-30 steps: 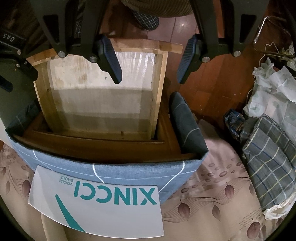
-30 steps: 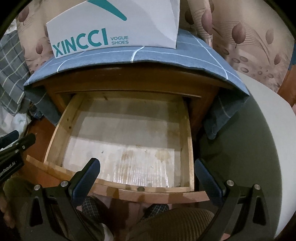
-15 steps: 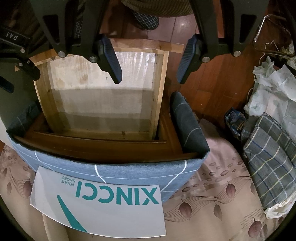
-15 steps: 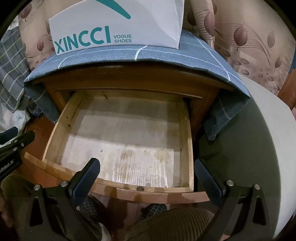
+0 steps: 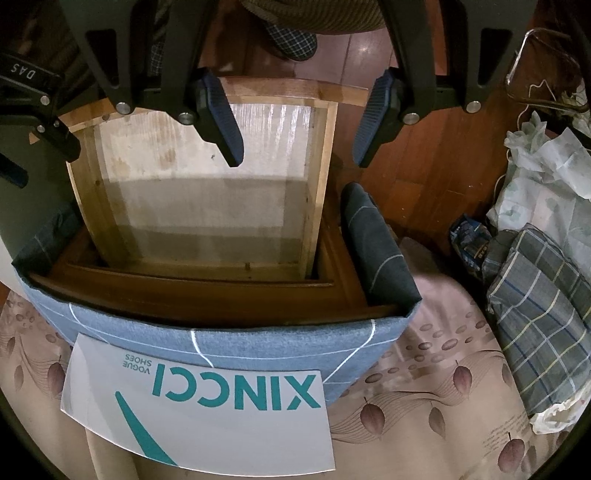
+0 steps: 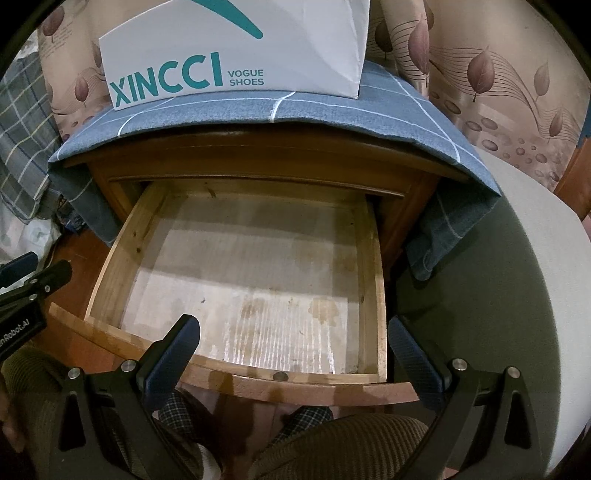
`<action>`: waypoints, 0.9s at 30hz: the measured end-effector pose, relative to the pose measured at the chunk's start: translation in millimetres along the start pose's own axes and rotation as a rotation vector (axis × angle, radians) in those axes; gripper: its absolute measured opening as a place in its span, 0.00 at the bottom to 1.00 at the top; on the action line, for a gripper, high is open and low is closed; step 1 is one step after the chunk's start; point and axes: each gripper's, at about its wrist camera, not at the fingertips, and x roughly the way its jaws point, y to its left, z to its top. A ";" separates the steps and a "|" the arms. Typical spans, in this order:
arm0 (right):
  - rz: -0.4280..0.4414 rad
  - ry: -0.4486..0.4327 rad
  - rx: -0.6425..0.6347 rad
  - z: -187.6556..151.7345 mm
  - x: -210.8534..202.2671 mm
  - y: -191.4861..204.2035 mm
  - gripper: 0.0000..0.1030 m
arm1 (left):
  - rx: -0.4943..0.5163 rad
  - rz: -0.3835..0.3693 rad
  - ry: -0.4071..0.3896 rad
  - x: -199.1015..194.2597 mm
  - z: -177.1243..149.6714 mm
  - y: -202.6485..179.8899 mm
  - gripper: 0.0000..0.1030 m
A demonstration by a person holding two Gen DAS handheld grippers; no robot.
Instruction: Take underwear out of drawer
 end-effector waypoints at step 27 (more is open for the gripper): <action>-0.002 0.005 -0.009 0.9 0.0 0.7 0.98 | 0.015 -0.001 -0.011 -2.8 -0.5 -2.6 0.61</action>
